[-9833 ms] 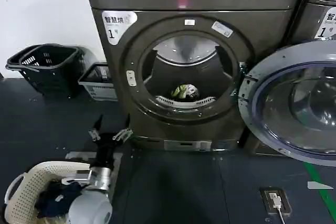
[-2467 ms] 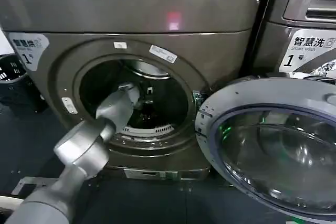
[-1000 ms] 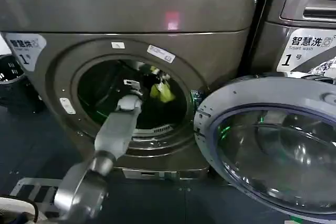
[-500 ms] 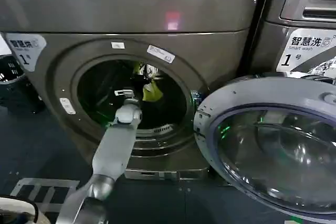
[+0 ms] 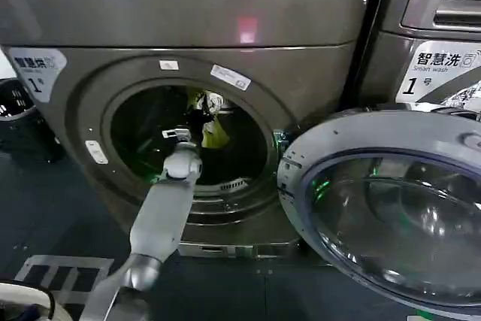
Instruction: Grasp the clothes from the dryer.
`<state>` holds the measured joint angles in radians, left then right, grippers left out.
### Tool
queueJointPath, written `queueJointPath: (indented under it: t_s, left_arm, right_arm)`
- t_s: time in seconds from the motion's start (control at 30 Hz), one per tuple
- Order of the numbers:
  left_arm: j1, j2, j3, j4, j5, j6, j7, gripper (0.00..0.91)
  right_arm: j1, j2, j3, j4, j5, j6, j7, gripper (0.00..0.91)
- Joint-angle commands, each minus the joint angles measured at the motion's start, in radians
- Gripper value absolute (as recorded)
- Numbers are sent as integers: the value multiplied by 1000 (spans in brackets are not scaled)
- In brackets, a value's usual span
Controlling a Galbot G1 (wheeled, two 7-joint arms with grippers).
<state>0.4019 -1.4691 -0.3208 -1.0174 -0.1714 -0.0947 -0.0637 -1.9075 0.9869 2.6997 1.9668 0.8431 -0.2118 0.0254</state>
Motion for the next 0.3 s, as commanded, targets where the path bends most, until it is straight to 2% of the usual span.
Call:
queueJointPath:
  t_s: [0.03,0.3]
  left_arm:
    - [5,0,1,-10,-3,12,-9,0]
    - [-27,-4,21,14,-23,20,-5,0]
  right_arm:
    - [-8,0,14,-3,-3,-14,-1,907]
    - [-5,1,16,0,-10,-24,-7,907]
